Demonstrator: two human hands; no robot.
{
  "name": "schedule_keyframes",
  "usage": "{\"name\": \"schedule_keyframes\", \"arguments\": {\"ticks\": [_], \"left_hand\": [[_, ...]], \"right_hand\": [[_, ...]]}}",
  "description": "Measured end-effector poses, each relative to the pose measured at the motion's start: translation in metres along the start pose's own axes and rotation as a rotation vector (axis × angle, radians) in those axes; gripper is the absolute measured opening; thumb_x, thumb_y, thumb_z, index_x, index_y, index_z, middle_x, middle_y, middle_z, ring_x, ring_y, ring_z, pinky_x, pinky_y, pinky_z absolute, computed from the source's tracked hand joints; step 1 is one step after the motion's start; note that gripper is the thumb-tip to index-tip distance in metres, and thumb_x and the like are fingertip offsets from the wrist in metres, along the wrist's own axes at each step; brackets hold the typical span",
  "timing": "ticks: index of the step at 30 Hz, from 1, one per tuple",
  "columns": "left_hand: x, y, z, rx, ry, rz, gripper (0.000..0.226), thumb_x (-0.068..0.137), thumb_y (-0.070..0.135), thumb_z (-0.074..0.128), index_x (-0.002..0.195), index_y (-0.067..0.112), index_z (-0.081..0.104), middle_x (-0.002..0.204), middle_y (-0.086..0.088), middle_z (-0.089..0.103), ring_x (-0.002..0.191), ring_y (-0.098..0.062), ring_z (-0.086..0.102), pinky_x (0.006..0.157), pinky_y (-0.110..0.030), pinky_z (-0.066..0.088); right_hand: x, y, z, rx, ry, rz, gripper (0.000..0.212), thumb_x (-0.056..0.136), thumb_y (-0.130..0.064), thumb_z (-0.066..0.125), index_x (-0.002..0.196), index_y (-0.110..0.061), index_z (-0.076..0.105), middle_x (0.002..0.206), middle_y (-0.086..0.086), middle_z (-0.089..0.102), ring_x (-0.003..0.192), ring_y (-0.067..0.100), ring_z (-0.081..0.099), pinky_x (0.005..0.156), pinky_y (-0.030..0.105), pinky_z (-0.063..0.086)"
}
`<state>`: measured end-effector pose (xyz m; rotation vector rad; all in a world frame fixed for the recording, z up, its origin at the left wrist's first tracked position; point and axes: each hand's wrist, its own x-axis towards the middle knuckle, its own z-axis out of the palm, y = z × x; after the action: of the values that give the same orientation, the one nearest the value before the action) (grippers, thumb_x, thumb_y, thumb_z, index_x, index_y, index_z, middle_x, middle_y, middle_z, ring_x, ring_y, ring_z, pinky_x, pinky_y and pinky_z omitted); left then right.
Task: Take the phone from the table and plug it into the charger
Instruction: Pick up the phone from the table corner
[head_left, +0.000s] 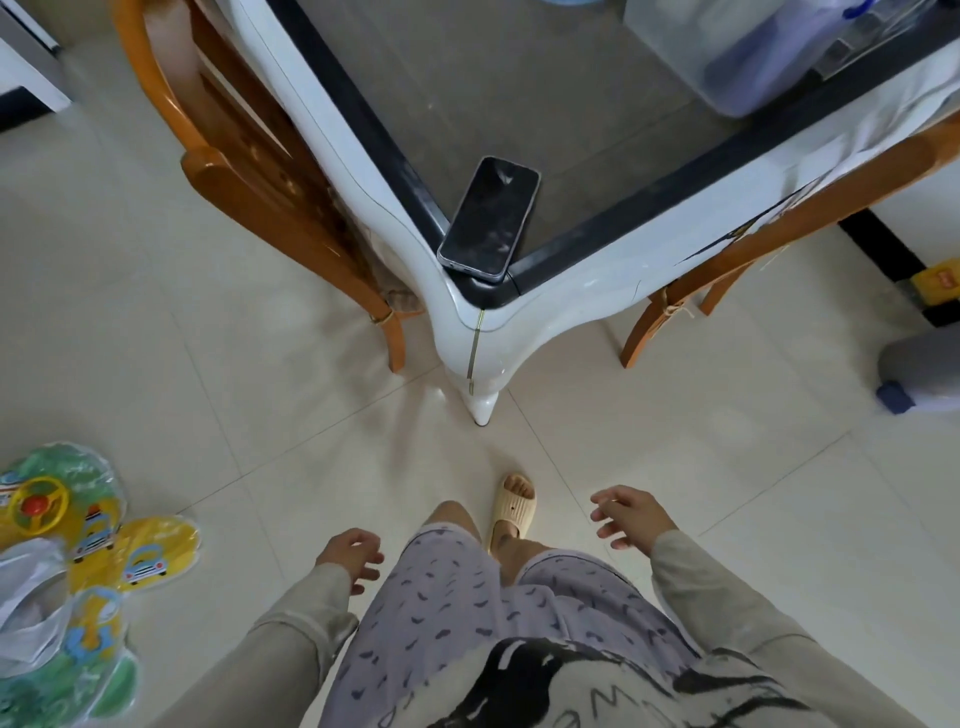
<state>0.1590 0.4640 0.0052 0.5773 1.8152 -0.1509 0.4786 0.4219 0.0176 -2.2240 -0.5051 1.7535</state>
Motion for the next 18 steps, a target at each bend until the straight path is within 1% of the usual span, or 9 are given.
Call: {"name": "schedule_keyframes", "arguments": {"ticks": [4, 6, 8, 10, 12, 13, 15, 16, 18], "left_hand": [[-0.006, 0.034, 0.01, -0.035, -0.011, 0.056, 0.009, 0.092, 0.01, 0.045, 0.086, 0.011, 0.05, 0.073, -0.008, 0.058, 0.056, -0.018, 0.05, 0.053, -0.023, 0.033], [-0.01, 0.058, 0.013, -0.039, -0.014, 0.112, 0.007, 0.092, 0.009, 0.045, 0.089, 0.01, 0.051, 0.078, -0.01, 0.059, 0.057, -0.019, 0.051, 0.052, -0.024, 0.033], [-0.015, 0.087, 0.013, -0.024, 0.014, 0.212, 0.009, 0.09, 0.008, 0.047, 0.091, 0.009, 0.056, 0.083, -0.012, 0.062, 0.066, -0.025, 0.055, 0.054, -0.024, 0.034], [-0.022, 0.117, 0.012, 0.042, 0.121, 0.344, 0.018, 0.088, 0.009, 0.051, 0.099, 0.007, 0.064, 0.094, -0.013, 0.068, 0.086, -0.028, 0.059, 0.067, -0.022, 0.036], [-0.032, 0.15, 0.009, 0.076, 0.252, 0.476, 0.024, 0.087, 0.012, 0.052, 0.106, 0.005, 0.065, 0.108, -0.015, 0.068, 0.101, -0.029, 0.06, 0.076, -0.021, 0.036], [-0.038, 0.168, 0.009, 0.062, 0.287, 0.538, 0.025, 0.086, 0.013, 0.052, 0.107, 0.006, 0.064, 0.111, -0.016, 0.068, 0.104, -0.03, 0.06, 0.079, -0.022, 0.039], [-0.046, 0.203, 0.01, 0.044, 0.354, 0.659, 0.027, 0.085, 0.013, 0.052, 0.109, 0.007, 0.063, 0.116, -0.017, 0.065, 0.109, -0.032, 0.057, 0.091, -0.031, 0.044], [-0.049, 0.221, 0.011, 0.067, 0.39, 0.719, 0.028, 0.085, 0.014, 0.053, 0.111, 0.007, 0.062, 0.118, -0.016, 0.063, 0.112, -0.033, 0.055, 0.096, -0.034, 0.044], [-0.05, 0.257, 0.014, 0.153, 0.457, 0.82, 0.032, 0.087, 0.019, 0.054, 0.117, 0.01, 0.058, 0.123, -0.014, 0.06, 0.118, -0.031, 0.05, 0.101, -0.039, 0.043]], "right_hand": [[0.006, -0.004, -0.006, -0.003, -0.004, 0.02, 0.016, 0.092, -0.002, 0.039, 0.095, -0.006, 0.054, 0.071, 0.003, 0.056, 0.054, 0.016, 0.049, 0.047, 0.021, 0.037], [0.01, -0.007, -0.006, -0.011, -0.012, 0.028, 0.016, 0.092, -0.002, 0.039, 0.095, -0.005, 0.054, 0.07, 0.003, 0.055, 0.054, 0.016, 0.049, 0.046, 0.021, 0.036], [0.014, -0.012, -0.006, -0.013, -0.019, 0.041, 0.015, 0.092, -0.002, 0.039, 0.095, -0.005, 0.054, 0.069, 0.003, 0.055, 0.053, 0.016, 0.048, 0.043, 0.019, 0.036], [0.016, -0.016, -0.005, -0.016, -0.021, 0.064, 0.014, 0.092, -0.002, 0.039, 0.095, -0.005, 0.053, 0.069, 0.004, 0.054, 0.052, 0.016, 0.047, 0.037, 0.016, 0.037], [0.018, -0.022, -0.004, -0.022, -0.03, 0.076, 0.014, 0.092, -0.002, 0.039, 0.094, -0.005, 0.053, 0.068, 0.004, 0.053, 0.051, 0.016, 0.047, 0.035, 0.015, 0.036], [0.019, -0.024, -0.004, -0.022, -0.03, 0.079, 0.014, 0.092, -0.002, 0.04, 0.093, -0.005, 0.053, 0.068, 0.004, 0.053, 0.051, 0.016, 0.047, 0.035, 0.015, 0.036], [0.02, -0.028, -0.005, -0.026, -0.022, 0.088, 0.014, 0.092, -0.002, 0.04, 0.093, -0.004, 0.053, 0.067, 0.004, 0.053, 0.051, 0.016, 0.047, 0.037, 0.017, 0.036], [0.021, -0.03, -0.006, -0.028, -0.014, 0.09, 0.014, 0.092, -0.002, 0.04, 0.093, -0.004, 0.053, 0.068, 0.004, 0.053, 0.051, 0.016, 0.047, 0.039, 0.018, 0.035], [0.023, -0.033, -0.009, -0.018, -0.001, 0.09, 0.014, 0.091, -0.002, 0.04, 0.093, -0.004, 0.054, 0.068, 0.004, 0.053, 0.051, 0.016, 0.047, 0.043, 0.02, 0.034]]}}
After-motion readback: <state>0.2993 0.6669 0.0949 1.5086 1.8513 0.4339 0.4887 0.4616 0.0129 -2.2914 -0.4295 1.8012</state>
